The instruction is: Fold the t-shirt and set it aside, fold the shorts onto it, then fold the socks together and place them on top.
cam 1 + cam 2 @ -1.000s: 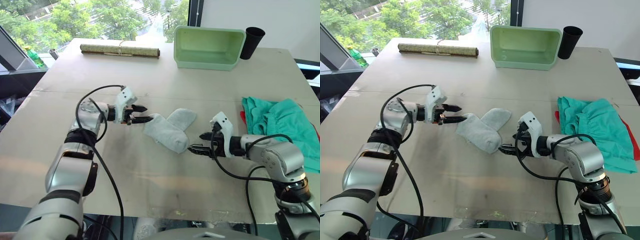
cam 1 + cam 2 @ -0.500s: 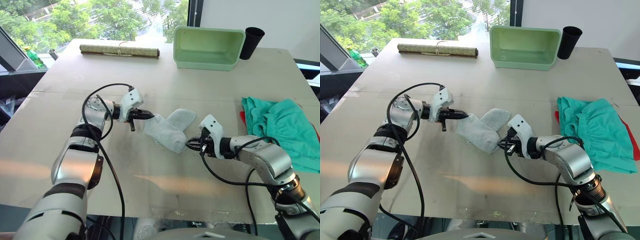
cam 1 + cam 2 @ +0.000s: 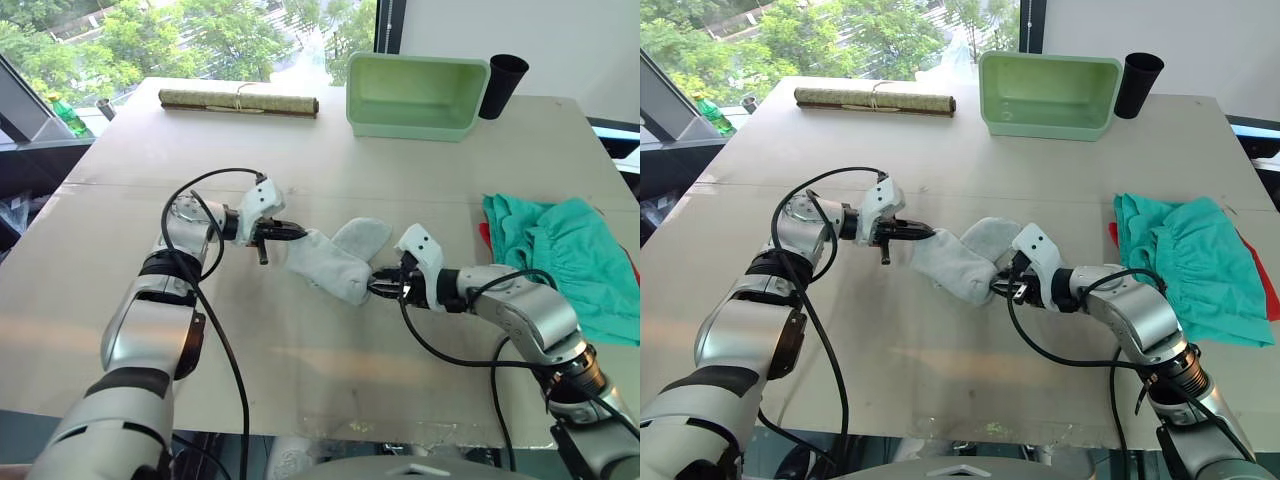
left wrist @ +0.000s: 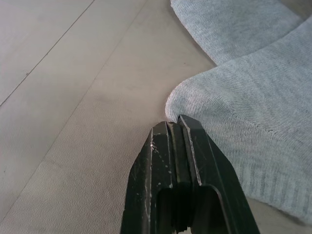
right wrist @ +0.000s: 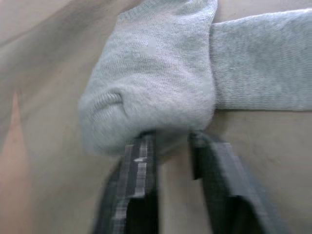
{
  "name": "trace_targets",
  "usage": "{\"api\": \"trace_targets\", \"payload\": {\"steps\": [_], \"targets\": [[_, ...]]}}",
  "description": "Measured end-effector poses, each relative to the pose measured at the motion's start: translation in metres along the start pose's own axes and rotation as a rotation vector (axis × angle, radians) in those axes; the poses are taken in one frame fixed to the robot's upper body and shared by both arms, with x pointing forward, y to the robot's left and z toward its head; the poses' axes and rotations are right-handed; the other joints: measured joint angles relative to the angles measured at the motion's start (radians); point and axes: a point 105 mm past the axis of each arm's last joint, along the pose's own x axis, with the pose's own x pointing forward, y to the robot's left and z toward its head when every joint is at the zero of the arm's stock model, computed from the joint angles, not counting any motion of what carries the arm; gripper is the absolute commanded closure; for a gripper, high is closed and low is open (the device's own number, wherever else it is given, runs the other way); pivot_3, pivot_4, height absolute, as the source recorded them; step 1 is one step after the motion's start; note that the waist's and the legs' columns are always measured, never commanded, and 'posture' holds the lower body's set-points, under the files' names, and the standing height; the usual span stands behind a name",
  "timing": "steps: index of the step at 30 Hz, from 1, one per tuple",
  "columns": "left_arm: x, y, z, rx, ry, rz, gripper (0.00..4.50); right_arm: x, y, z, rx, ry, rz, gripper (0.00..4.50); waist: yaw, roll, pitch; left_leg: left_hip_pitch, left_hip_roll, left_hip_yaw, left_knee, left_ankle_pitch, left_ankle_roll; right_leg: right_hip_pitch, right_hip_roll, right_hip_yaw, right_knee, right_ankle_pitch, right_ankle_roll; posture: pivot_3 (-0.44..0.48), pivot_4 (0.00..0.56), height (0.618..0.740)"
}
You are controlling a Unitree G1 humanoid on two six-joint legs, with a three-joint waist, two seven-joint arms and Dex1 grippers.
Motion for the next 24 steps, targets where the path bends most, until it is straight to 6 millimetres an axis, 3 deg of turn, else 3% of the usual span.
{"api": "trace_targets", "payload": {"steps": [5, 13, 14, 15, 16, 18, 24], "targets": [[0.0, 0.0, 0.0, -0.001, -0.001, 0.0, 4.5, 0.001, 0.006, 0.001, -0.05, 0.006, 0.036, 2.24, -0.001, 0.0, 0.0, 0.0, 0.0, 0.0, 0.0, 0.0, 0.0, 0.0, 0.0, 0.0, 0.0, 0.0, 0.0, 0.0, 0.15, 0.735], [0.0, -0.001, 0.0, -0.002, -0.001, -0.002, 4.5, 0.019, 0.01, -0.007, -0.04, 0.033, 0.044, 2.24, 0.0, 0.0, 0.0, 0.0, 0.0, 0.0, 0.001, 0.0, 0.0, 0.0, 0.0, 0.0, 0.0, 0.0, 0.0, 0.0, 0.15, 0.735], [0.0, -0.001, 0.0, -0.003, -0.001, -0.002, 4.5, 0.02, 0.007, -0.008, -0.049, 0.044, 0.031, 2.76, 0.0, 0.0, 0.0, 0.0, 0.0, 0.0, 0.001, 0.0, 0.0, 0.0, 0.0, 0.0, 0.0, 0.0, 0.0, 0.0, 0.15, 0.735], [0.0, -0.001, 0.0, -0.004, 0.0, -0.003, 4.5, 0.021, 0.005, -0.008, -0.055, 0.047, 0.023, 2.99, 0.0, 0.0, 0.0, 0.0, 0.0, 0.0, 0.001, 0.0, 0.0, 0.0, 0.0, 0.0, 0.0, 0.0, 0.0, 0.0, 0.15, 0.735], [0.0, -0.001, 0.0, -0.005, 0.001, -0.003, 4.5, 0.021, 0.002, -0.007, -0.072, 0.051, 0.008, 3.63, 0.0, 0.0, 0.0, 0.0, 0.0, 0.0, 0.001, 0.0, 0.0, 0.0, 0.0, 0.0, 0.0, 0.0, 0.0, 0.0, 0.15, 0.735], [0.0, -0.001, 0.0, -0.004, 0.001, -0.007, 4.5, 0.022, 0.0, -0.007, -0.096, 0.052, -0.001, 4.48, 0.0, 0.0, 0.0, 0.0, 0.0, 0.0, 0.001, 0.0, 0.0, 0.0, 0.0, 0.0, 0.0, 0.0, 0.0, 0.0, 0.15, 0.735], [-0.004, -0.006, -0.001, -0.024, -0.013, -0.038, 4.5, 0.018, -0.001, -0.005, -0.129, 0.063, 0.002, 4.48, 0.0, 0.0, 0.0, 0.0, 0.0, 0.0, 0.001, 0.0, 0.0, 0.0, 0.0, 0.0, 0.0, 0.0, 0.0, 0.0, 0.15, 0.735]]}}
